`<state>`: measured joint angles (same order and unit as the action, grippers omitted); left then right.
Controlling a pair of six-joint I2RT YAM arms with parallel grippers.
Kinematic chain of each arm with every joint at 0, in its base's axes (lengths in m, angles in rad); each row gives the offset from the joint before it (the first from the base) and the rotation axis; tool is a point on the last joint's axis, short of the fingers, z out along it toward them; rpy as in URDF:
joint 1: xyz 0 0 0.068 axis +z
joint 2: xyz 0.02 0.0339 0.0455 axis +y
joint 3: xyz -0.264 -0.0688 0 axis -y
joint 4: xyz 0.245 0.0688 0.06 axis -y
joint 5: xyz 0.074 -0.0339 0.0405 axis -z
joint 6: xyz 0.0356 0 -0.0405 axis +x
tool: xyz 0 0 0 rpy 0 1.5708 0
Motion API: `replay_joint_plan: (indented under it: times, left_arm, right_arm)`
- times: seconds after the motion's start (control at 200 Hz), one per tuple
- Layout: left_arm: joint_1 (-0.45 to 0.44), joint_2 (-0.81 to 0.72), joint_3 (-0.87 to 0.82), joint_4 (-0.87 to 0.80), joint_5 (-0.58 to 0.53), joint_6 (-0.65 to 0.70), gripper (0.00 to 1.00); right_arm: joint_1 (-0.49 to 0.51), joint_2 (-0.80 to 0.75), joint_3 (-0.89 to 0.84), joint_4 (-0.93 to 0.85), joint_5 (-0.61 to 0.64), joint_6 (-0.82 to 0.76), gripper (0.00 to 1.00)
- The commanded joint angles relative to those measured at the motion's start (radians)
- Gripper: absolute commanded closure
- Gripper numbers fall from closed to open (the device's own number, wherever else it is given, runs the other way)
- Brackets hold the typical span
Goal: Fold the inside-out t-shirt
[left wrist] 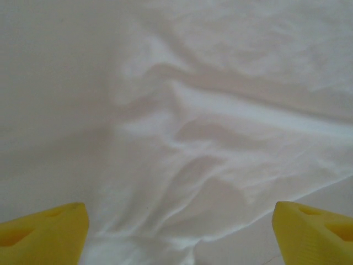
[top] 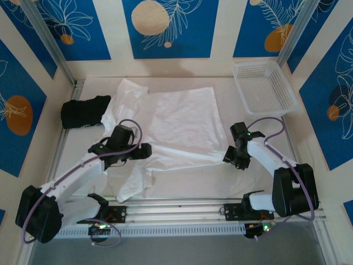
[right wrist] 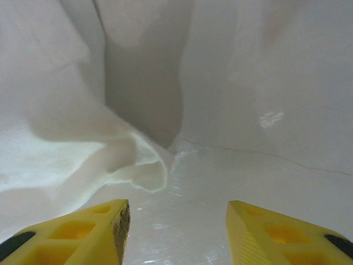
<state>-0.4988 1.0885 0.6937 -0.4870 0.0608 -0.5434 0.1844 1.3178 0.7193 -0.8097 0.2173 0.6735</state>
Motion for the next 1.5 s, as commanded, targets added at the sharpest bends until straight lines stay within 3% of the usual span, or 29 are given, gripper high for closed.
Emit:
replay_joint_plan:
  times: [0.0,0.12,0.265,0.575,0.83,0.995,1.21,1.495]
  left_arm:
    - [0.026,-0.041,-0.025,-0.183,-0.062,-0.015,0.13]
    - [0.048,-0.048,-0.038,-0.228,-0.061,-0.023,0.13]
    - [0.061,-0.054,-0.046,-0.249,-0.058,-0.041,0.15]
    - [0.085,-0.101,-0.142,-0.232,-0.048,-0.16,0.19]
    - [0.138,-0.194,-0.12,-0.371,-0.138,-0.227,0.15]
    - [0.138,-0.155,-0.12,-0.461,-0.159,-0.314,0.2]
    - [0.123,-0.068,-0.141,-0.516,-0.044,-0.407,0.27]
    - [0.115,0.004,-0.177,-0.5,-0.036,-0.412,0.31]
  right_arm:
    - [-0.007,0.044,-0.011,0.063,-0.051,0.012,0.52]
    - [-0.018,0.083,-0.003,0.114,-0.054,-0.001,0.58]
    - [-0.027,0.11,0.004,0.124,-0.07,-0.012,0.74]
    - [-0.011,-0.005,0.034,0.058,-0.019,-0.039,0.97]
    - [0.008,-0.041,0.066,0.012,-0.008,-0.071,1.0]
    - [0.012,-0.051,0.063,0.028,-0.022,-0.084,1.0]
    - [0.009,-0.089,0.056,0.044,-0.047,-0.101,1.0]
    - [-0.014,-0.092,0.047,0.066,-0.076,-0.13,1.0]
